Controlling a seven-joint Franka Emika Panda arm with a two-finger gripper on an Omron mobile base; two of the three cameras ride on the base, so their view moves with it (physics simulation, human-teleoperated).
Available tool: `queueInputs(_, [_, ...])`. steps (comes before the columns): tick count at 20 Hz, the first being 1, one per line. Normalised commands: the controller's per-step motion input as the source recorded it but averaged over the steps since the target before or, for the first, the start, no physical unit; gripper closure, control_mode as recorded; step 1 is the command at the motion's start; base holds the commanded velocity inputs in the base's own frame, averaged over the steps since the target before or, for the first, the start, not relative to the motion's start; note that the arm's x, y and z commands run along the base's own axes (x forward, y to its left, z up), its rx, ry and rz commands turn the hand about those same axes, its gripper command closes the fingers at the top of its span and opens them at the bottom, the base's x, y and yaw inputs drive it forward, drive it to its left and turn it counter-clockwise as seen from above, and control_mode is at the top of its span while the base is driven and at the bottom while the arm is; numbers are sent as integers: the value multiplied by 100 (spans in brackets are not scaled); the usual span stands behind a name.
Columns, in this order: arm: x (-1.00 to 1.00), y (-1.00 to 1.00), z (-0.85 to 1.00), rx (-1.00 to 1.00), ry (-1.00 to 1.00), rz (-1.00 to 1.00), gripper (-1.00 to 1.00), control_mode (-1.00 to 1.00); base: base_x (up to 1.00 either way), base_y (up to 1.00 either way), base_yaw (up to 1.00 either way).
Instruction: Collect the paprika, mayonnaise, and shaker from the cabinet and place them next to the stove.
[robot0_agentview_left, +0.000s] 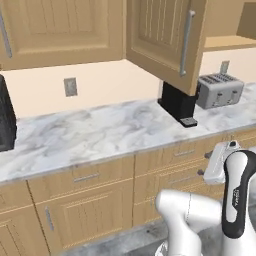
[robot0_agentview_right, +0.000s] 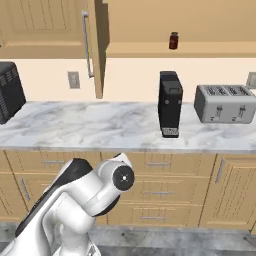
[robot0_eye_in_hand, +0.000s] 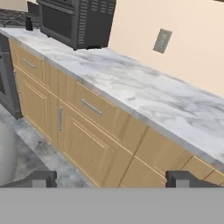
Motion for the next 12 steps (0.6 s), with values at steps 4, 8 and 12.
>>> queueInputs(4, [0,0,0,0,0,0,-100,100,52,-79,0])
queueInputs(8, [0,0,0,0,0,0,-100,100,63,-59,0])
queueInputs(12, [0,0,0,0,0,0,-100,100,76,-50,2])
